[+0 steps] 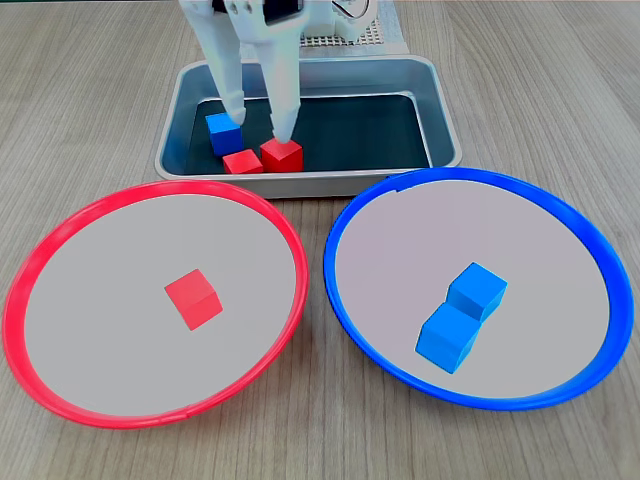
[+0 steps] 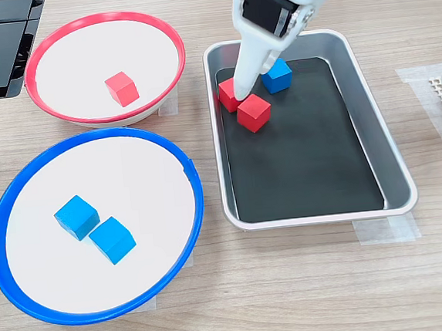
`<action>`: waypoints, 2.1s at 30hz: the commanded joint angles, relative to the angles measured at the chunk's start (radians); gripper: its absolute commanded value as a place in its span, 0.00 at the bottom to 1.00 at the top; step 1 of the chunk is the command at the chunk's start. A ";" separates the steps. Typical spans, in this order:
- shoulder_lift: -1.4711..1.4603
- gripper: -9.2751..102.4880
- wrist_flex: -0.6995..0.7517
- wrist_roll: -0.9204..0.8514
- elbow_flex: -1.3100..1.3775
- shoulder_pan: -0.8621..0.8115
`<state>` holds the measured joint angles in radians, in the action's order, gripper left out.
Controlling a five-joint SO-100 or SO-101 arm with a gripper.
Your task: Move six blocks tray to matching dishes
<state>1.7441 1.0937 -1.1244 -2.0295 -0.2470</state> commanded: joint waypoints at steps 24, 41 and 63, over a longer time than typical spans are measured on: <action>-0.071 0.08 0.410 0.387 0.477 0.167; -0.557 0.31 -0.087 0.795 0.811 -0.014; -0.066 0.23 0.117 1.471 0.175 -0.084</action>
<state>1.6720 1.2410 0.2485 -1.8515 -0.3574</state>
